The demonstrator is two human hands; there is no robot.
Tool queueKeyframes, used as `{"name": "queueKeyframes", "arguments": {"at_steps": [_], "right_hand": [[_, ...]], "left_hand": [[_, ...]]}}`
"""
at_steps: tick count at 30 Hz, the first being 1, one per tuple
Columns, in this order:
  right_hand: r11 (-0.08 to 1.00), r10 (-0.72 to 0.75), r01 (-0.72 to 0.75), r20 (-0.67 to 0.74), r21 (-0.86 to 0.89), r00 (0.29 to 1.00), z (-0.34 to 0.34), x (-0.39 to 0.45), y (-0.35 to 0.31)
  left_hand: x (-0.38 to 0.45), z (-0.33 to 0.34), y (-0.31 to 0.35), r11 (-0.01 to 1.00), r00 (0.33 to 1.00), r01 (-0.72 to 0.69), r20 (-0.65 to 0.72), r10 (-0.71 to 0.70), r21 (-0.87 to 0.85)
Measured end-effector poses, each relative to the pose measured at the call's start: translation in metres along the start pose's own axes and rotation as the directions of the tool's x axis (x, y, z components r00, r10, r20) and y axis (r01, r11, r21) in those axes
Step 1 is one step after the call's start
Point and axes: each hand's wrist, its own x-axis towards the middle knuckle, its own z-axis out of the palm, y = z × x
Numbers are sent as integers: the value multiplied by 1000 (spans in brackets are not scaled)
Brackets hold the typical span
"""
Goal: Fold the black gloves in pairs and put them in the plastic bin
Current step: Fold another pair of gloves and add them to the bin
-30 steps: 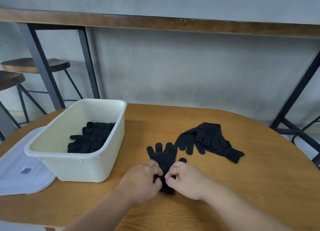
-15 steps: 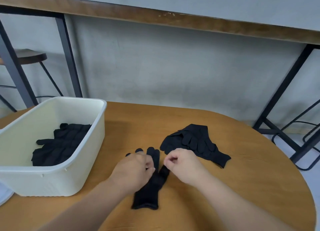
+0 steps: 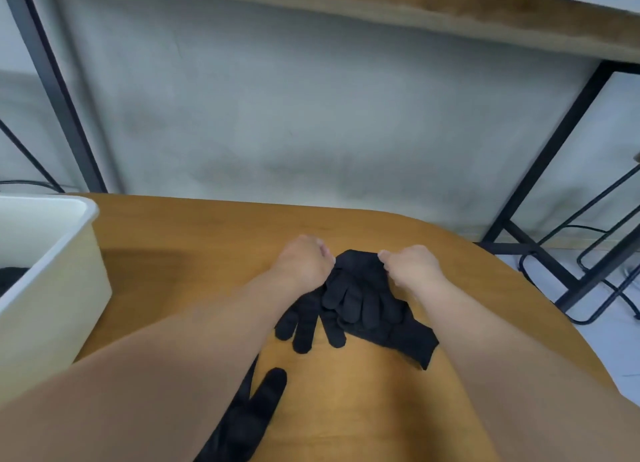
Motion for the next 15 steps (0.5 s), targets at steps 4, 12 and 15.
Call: {"name": "queueKeyframes", "arguments": {"at_steps": [4, 12, 15], "right_hand": [[996, 85, -86, 56, 16, 995, 9, 16, -3], [916, -84, 35, 107, 399, 991, 4, 14, 1], [840, -242, 130, 150, 527, 959, -14, -8, -3]], "left_hand": [[34, 17, 8, 1000, 1000, 16, 20, -17, 13], [42, 26, 8, 984, 999, 29, 32, -23, -174], [32, 9, 12, 927, 997, 25, 72, 2, -374]]}}
